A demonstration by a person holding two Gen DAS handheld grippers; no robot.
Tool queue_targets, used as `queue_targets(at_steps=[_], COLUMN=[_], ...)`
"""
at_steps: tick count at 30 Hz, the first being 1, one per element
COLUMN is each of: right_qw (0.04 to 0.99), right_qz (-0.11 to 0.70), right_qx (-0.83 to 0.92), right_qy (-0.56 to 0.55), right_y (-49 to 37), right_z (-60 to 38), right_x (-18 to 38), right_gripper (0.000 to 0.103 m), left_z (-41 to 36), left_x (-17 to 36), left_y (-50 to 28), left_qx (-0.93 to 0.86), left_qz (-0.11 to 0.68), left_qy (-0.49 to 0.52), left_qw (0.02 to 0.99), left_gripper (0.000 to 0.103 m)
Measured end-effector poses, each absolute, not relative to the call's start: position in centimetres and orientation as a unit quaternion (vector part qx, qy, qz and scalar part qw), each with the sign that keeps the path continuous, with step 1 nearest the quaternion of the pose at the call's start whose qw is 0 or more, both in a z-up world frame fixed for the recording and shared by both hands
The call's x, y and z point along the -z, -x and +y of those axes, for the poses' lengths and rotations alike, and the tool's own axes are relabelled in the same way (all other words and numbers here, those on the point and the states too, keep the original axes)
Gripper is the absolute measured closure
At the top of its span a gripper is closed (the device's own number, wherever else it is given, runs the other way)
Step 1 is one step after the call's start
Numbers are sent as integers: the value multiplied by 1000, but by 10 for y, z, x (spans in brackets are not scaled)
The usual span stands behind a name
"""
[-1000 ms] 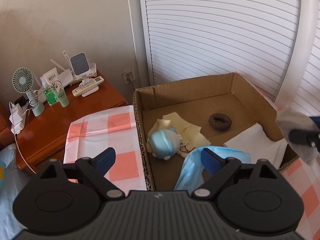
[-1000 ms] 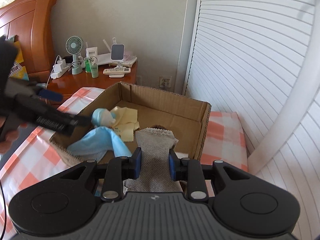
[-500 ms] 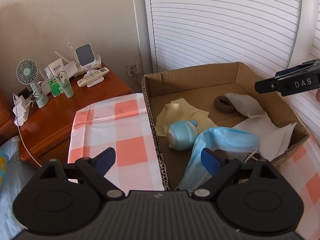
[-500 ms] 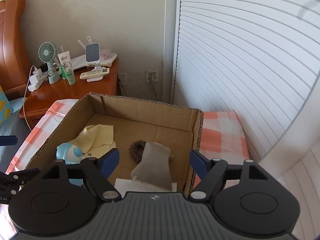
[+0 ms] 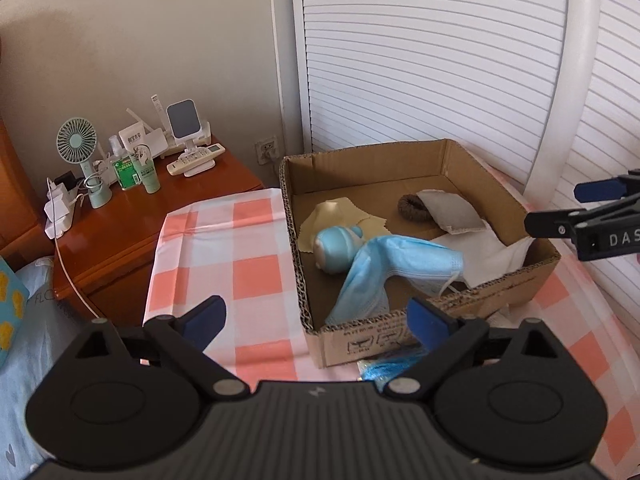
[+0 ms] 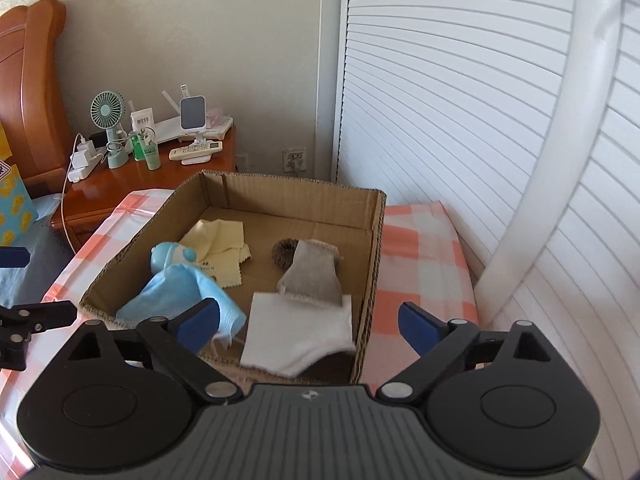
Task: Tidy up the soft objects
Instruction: 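Move the right tool to the second grey sachet on the sheet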
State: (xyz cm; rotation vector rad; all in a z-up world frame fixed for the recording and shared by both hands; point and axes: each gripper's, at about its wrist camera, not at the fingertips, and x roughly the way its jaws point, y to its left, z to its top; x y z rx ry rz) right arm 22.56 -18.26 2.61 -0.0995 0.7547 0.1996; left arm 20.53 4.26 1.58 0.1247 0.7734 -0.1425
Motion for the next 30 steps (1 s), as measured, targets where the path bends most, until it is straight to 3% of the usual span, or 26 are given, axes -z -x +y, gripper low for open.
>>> queue_targets(at_steps=[15,30], right_qw=[911,895], right_qz=[408,440], right_qx=[-58,-46], right_qy=[15,49], right_y=[-176,-213], right_z=[-188,-157], right_x=[38,79], right_gripper=[3,3], left_z=[29,22], left_x=[13,43], left_y=[-103,-103], left_qx=[31,60], left_qz=[373,389], left_qy=[-41,-32], left_qw=[926,919], left_gripper=[4,3])
